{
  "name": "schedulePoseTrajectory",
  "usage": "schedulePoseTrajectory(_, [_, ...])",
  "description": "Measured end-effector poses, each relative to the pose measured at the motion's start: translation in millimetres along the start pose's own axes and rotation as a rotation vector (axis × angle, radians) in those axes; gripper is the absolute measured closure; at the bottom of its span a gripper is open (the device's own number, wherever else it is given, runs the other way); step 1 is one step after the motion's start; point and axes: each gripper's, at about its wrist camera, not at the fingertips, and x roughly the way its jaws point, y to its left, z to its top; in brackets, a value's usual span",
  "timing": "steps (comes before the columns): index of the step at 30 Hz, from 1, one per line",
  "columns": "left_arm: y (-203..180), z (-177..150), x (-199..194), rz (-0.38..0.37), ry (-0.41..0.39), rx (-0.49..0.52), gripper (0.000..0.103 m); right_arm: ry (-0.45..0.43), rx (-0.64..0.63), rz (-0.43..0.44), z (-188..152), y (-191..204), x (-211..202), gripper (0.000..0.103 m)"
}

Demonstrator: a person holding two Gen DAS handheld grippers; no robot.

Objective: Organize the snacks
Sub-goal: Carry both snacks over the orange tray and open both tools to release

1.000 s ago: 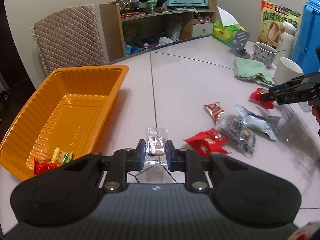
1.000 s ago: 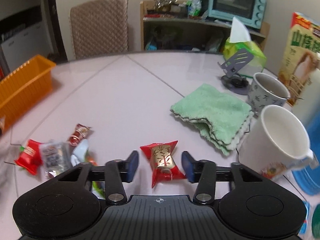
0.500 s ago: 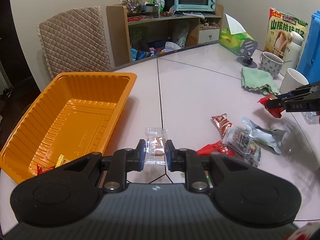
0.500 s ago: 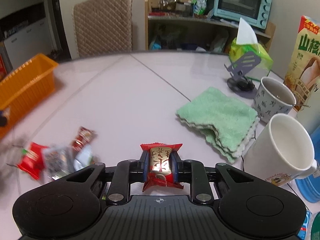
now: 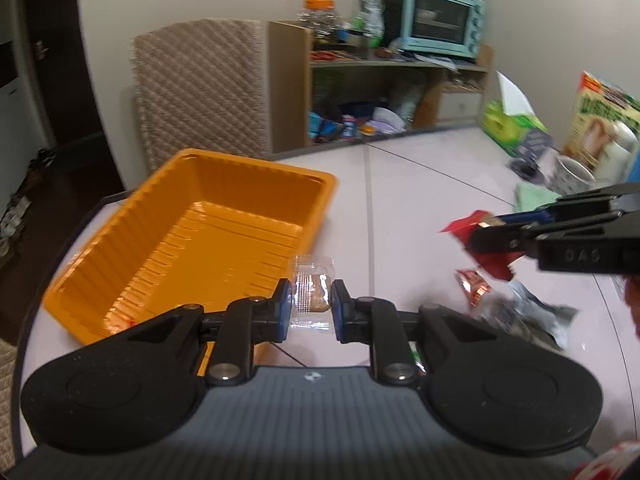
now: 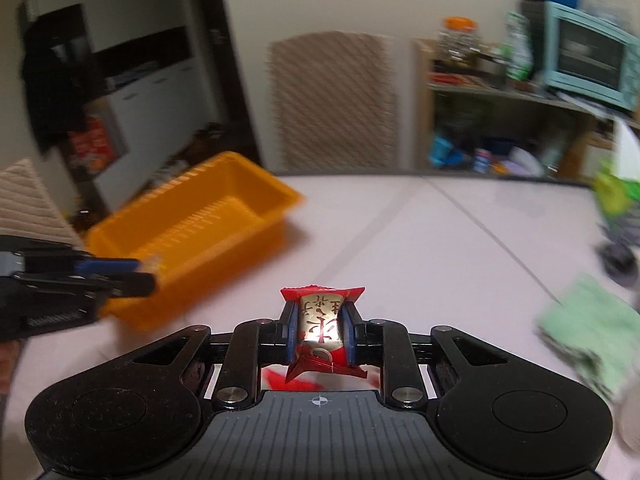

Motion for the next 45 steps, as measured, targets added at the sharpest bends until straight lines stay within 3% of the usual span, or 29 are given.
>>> schedulePoseTrajectory(9, [40, 23, 14, 0.087, -0.002, -0.12, 0.084, -0.018, -0.079, 0.13, 50, 51, 74, 0.08])
schedulePoseTrajectory(25, [77, 43, 65, 0.171, 0.037, -0.215, 0.084, 0.032, -0.118, 0.161, 69, 58, 166, 0.08])
schedulePoseTrajectory(40, [91, 42, 88, 0.199, 0.087, -0.238, 0.083, 0.045, -0.065, 0.148, 71, 52, 194, 0.08])
schedulePoseTrajectory(45, [94, 41, 85, 0.206, 0.079, -0.248, 0.068, 0.048, -0.045, 0.138, 73, 51, 192, 0.075])
